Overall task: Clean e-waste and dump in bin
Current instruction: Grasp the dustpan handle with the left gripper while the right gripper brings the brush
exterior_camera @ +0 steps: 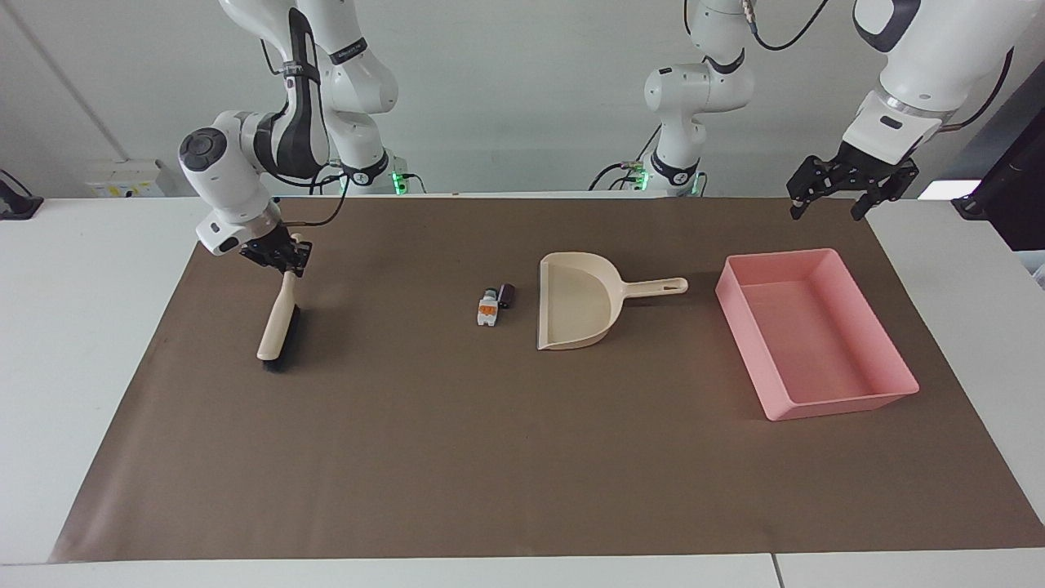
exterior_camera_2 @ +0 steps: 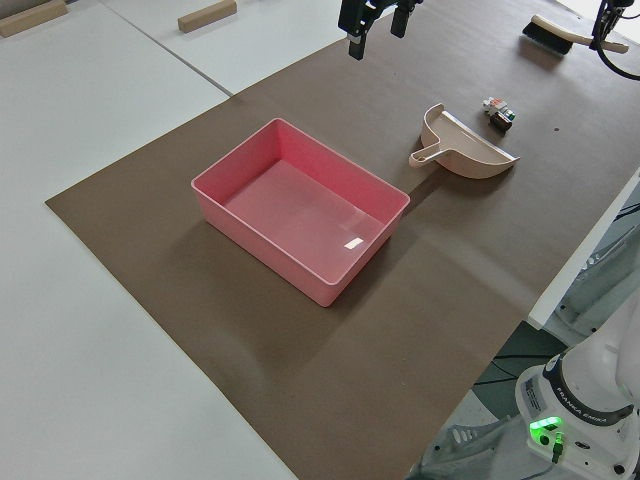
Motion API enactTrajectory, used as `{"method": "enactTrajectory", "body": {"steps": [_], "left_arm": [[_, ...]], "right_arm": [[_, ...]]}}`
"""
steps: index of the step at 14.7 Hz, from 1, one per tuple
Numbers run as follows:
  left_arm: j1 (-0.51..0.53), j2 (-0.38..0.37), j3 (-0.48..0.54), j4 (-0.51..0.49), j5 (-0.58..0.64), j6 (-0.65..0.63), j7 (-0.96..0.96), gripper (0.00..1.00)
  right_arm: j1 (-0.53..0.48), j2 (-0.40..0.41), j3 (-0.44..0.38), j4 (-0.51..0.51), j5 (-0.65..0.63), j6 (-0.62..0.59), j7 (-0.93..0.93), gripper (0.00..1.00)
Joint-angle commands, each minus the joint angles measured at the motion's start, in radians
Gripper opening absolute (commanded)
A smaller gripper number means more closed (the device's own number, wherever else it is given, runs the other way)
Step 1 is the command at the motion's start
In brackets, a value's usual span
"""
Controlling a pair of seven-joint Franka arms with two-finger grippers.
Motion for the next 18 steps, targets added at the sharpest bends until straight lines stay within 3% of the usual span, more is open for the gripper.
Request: {"method": "enactTrajectory", "body": {"steps": [1, 6, 11, 13, 16, 18], "left_arm": [[-0.006, -0.025, -0.001, -0.025, 0.021, 0.033, 0.007, 0.99], [-0.052, -0.032, -0.022, -0.045, 0.025, 0.106, 0.043, 0.95], [-0.179, -0.051, -0.027, -0.137, 0.024, 0.143, 0.518, 0.95], [-0.233, -0.049, -0.027, -0.209, 0.025, 0.186, 0.664, 0.96], [-0.294, -0.039, -0.027, -0.349, 0.030, 0.310, 0.853, 0.96], [-0.365, -0.008, -0.027, -0.445, 0.153, 0.417, 0.860, 0.96]], "right_arm": [[0.000, 0.003, 0.010, 0.068, 0.002, -0.078, -0.023, 0.00], [0.140, -0.015, 0.014, 0.182, 0.002, -0.229, 0.092, 0.00], [0.416, -0.034, 0.014, 0.174, 0.002, -0.244, 0.386, 0.00], [0.533, -0.019, 0.016, 0.170, 0.002, -0.238, 0.528, 0.00], [0.665, 0.011, 0.016, 0.157, 0.002, -0.235, 0.589, 0.00], [0.701, 0.027, 0.014, 0.151, 0.002, -0.227, 0.638, 0.00]]}}
